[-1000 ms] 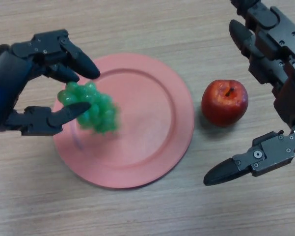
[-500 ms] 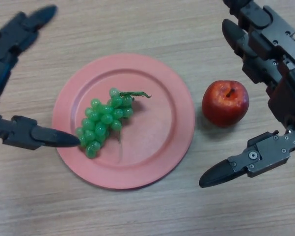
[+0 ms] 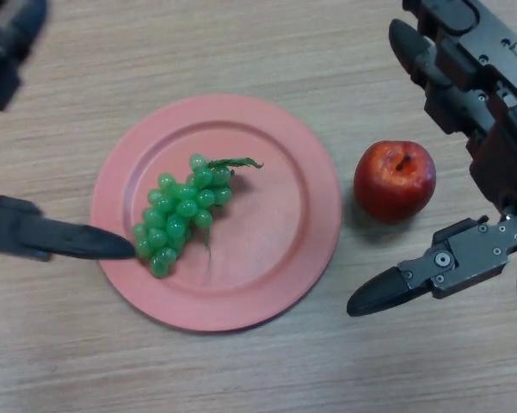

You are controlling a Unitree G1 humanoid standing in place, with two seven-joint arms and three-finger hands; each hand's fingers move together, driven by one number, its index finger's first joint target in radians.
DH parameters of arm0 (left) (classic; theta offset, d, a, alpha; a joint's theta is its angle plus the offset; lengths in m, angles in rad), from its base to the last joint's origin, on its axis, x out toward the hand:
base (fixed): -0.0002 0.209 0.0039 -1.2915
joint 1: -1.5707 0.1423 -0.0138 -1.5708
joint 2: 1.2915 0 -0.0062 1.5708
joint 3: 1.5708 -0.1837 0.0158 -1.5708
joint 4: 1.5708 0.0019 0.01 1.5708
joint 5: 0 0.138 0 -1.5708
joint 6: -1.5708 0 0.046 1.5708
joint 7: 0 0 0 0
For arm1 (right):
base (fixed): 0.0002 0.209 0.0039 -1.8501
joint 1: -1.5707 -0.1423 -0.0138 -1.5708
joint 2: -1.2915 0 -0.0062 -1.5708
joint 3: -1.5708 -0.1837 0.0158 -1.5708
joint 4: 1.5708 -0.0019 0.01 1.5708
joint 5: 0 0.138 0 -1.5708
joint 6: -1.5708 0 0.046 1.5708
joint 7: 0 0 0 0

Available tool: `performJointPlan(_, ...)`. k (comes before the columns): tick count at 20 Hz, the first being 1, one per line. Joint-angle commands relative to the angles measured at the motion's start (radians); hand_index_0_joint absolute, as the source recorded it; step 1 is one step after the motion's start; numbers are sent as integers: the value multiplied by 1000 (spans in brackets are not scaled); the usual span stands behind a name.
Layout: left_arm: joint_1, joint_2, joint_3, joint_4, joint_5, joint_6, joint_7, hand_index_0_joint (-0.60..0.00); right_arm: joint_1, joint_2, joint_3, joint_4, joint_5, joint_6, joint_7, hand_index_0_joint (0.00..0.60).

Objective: Pick up the green grapes and place it on the plate

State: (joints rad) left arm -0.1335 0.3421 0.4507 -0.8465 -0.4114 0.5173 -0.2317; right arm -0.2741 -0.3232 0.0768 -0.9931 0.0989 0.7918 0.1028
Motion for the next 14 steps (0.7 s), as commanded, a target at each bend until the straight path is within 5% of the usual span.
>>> performJointPlan(1,13,81,138,-56,-258,-26,84,0,-46,12,-36,-54,-82,-103,15,0)
performJointPlan(7,36,188,195,-43,-509,37,245,0,-60,81,1,-54,-128,-122,56,0)
performJointPlan(14,55,172,170,-89,-493,52,277,0,-109,119,68,-50,-190,-76,83,0)
